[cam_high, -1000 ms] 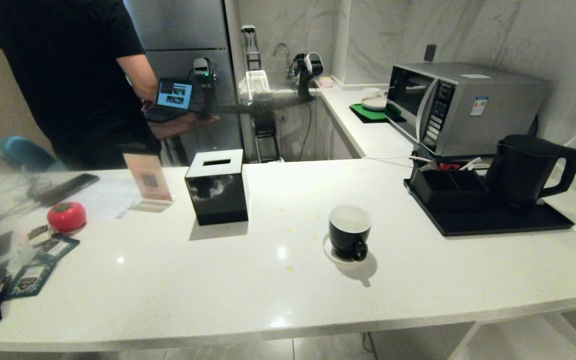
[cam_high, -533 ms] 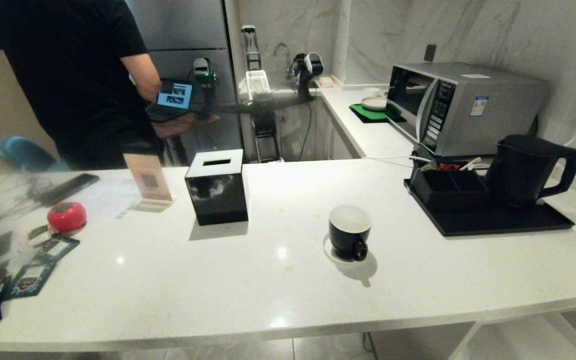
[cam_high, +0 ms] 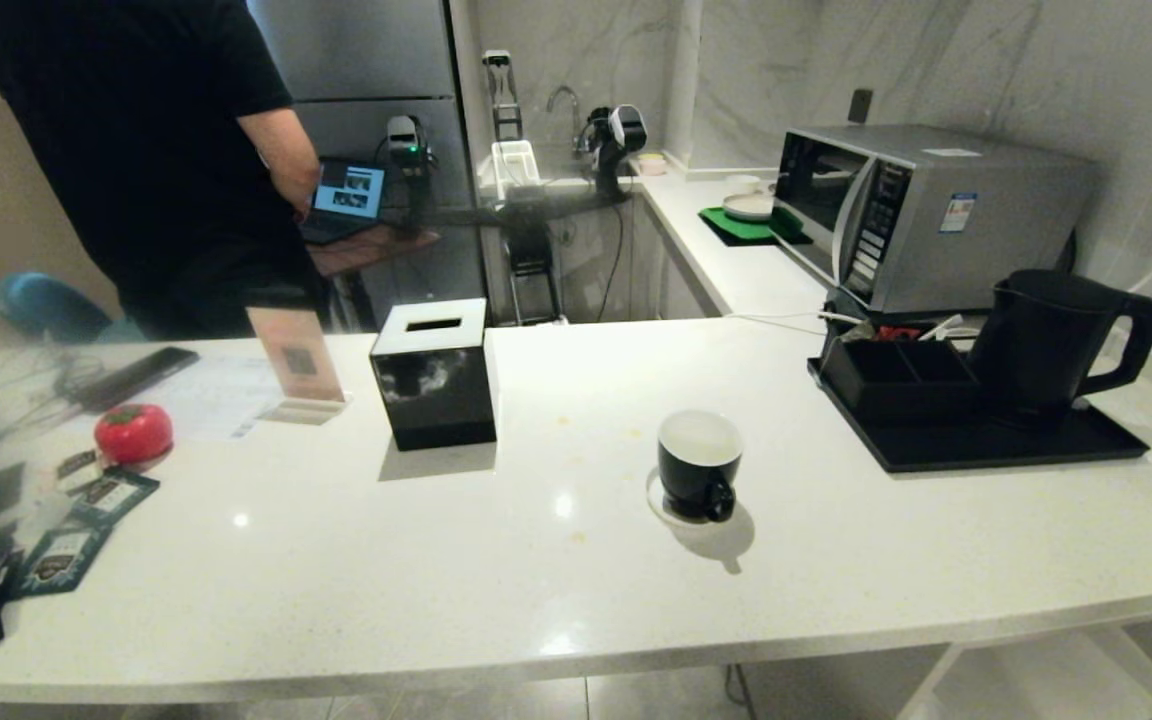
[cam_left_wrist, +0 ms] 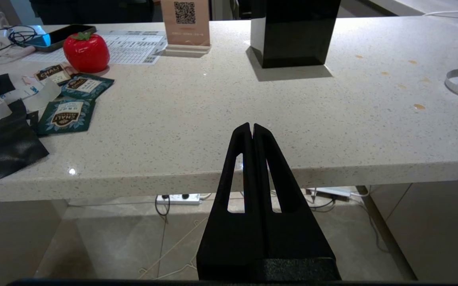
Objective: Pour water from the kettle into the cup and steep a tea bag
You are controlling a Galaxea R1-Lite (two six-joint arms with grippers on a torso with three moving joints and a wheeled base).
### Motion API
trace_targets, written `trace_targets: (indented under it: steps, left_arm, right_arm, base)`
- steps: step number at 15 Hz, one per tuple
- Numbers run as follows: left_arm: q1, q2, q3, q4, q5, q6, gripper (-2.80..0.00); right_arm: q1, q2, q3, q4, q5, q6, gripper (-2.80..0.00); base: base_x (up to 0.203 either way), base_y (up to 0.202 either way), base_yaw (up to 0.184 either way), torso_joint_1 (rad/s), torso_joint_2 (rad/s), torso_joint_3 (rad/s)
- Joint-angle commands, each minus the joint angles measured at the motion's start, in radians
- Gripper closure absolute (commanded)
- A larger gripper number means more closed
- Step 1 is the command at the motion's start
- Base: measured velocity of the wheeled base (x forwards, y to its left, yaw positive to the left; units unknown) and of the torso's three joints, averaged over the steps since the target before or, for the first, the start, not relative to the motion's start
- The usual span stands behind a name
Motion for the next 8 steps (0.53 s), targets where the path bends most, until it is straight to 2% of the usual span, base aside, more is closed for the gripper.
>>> trace_targets:
  steps: [1,8]
  left_arm:
    - [0.0,0.002,0.0,-0.001,0.0,0.0,0.0]
    - [0.0,0.002,0.0,-0.001,0.0,0.0,0.0]
  right_arm:
    - [0.0,0.003,-0.001,0.0,0.001,-0.001,0.0]
    - [0.0,0.003,0.001,0.0,0.001,-0.001,0.0]
  base:
    - [0.0,0.0,0.0,0.0,0.0,0.0]
    - [0.0,0.0,0.0,0.0,0.0,0.0]
